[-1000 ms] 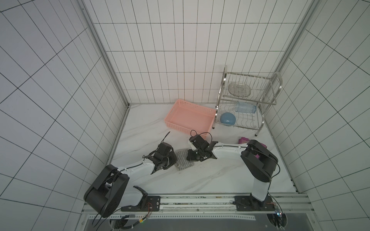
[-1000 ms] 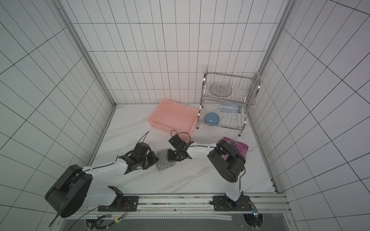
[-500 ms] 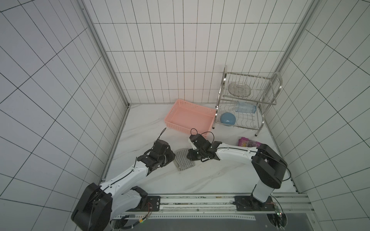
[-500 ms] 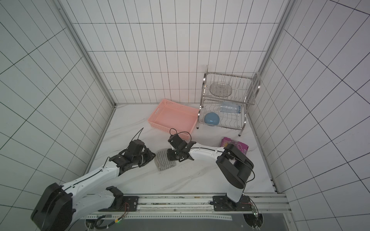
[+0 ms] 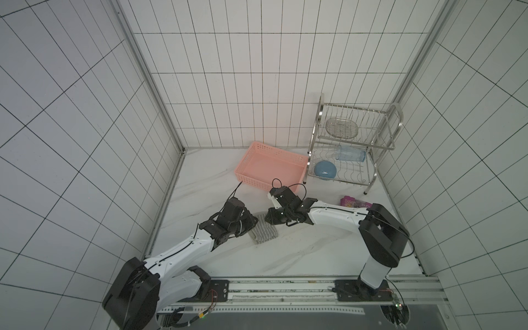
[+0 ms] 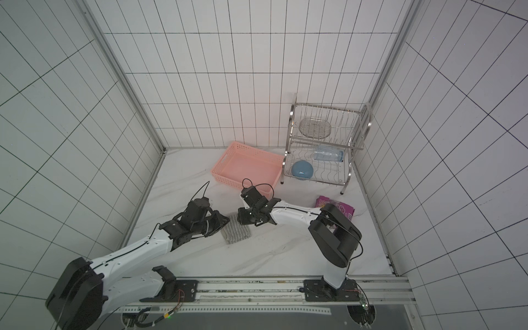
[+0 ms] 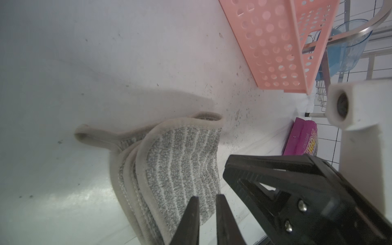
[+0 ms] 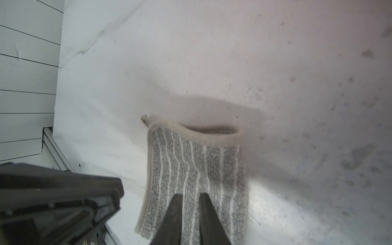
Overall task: Fold the square dishcloth
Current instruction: Smooth out the cleaning item at the center of the board.
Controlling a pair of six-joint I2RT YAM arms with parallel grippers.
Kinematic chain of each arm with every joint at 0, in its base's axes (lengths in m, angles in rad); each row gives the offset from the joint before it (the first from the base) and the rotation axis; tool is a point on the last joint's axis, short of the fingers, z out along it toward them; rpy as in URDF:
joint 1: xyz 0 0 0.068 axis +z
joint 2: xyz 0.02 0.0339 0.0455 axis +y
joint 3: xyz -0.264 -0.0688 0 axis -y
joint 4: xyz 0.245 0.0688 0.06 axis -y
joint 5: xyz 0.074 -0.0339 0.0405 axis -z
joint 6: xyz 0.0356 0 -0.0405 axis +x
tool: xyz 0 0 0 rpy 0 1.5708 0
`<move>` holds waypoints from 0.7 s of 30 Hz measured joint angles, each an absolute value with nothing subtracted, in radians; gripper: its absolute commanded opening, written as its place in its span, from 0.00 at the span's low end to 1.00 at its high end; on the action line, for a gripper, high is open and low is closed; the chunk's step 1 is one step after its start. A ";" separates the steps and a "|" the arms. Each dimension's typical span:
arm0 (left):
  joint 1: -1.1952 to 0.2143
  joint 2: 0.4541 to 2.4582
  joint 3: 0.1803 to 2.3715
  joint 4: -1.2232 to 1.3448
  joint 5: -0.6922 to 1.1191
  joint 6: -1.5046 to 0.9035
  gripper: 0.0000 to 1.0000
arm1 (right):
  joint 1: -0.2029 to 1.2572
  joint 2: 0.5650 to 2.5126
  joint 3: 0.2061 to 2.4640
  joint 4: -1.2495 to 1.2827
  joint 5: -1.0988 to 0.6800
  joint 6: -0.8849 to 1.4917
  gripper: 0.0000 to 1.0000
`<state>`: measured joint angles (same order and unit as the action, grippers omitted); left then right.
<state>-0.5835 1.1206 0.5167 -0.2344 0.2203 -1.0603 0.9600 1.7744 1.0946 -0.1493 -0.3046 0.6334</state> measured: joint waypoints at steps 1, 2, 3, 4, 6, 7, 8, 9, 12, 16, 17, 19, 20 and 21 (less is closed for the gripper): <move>-0.586 1.125 0.504 -0.218 0.228 -1.065 0.18 | 0.954 1.789 1.104 -0.146 -0.314 0.632 0.19; -0.586 1.130 0.492 -0.205 0.233 -1.067 0.18 | 0.952 1.803 1.111 -0.143 -0.321 0.629 0.18; -0.587 1.137 0.480 -0.194 0.238 -1.070 0.18 | 0.949 1.820 1.120 -0.142 -0.331 0.625 0.18; -0.587 1.145 0.471 -0.185 0.242 -1.072 0.18 | 0.948 1.837 1.128 -0.140 -0.337 0.622 0.18; -0.587 1.173 0.455 -0.165 0.254 -1.074 0.18 | 0.948 1.871 1.141 -0.137 -0.346 0.616 0.18; -0.587 1.192 0.449 -0.150 0.261 -1.074 0.18 | 0.948 1.884 1.143 -0.136 -0.348 0.613 0.18; -0.587 1.213 0.443 -0.136 0.268 -1.074 0.17 | 0.944 1.895 1.143 -0.136 -0.350 0.610 0.18; -0.587 1.237 0.437 -0.120 0.276 -1.073 0.15 | 0.942 1.904 1.143 -0.136 -0.352 0.605 0.18; -0.586 1.304 0.414 -0.085 0.291 -1.070 0.12 | 0.934 1.933 1.158 -0.136 -0.356 0.593 0.18; -0.567 1.324 0.387 -0.016 0.313 -1.062 0.13 | 0.915 1.945 1.161 -0.130 -0.369 0.582 0.17; -0.561 1.324 0.384 -0.006 0.319 -1.056 0.14 | 0.912 1.945 1.161 -0.130 -0.369 0.580 0.17; -0.552 1.330 0.384 0.006 0.326 -1.042 0.15 | 0.908 1.945 1.161 -0.130 -0.363 0.580 0.15; -0.547 1.336 0.390 0.006 0.328 -1.031 0.15 | 0.908 1.944 1.158 -0.127 -0.356 0.581 0.15; -0.545 1.346 0.399 0.006 0.329 -1.021 0.16 | 0.908 1.941 1.154 -0.124 -0.350 0.583 0.15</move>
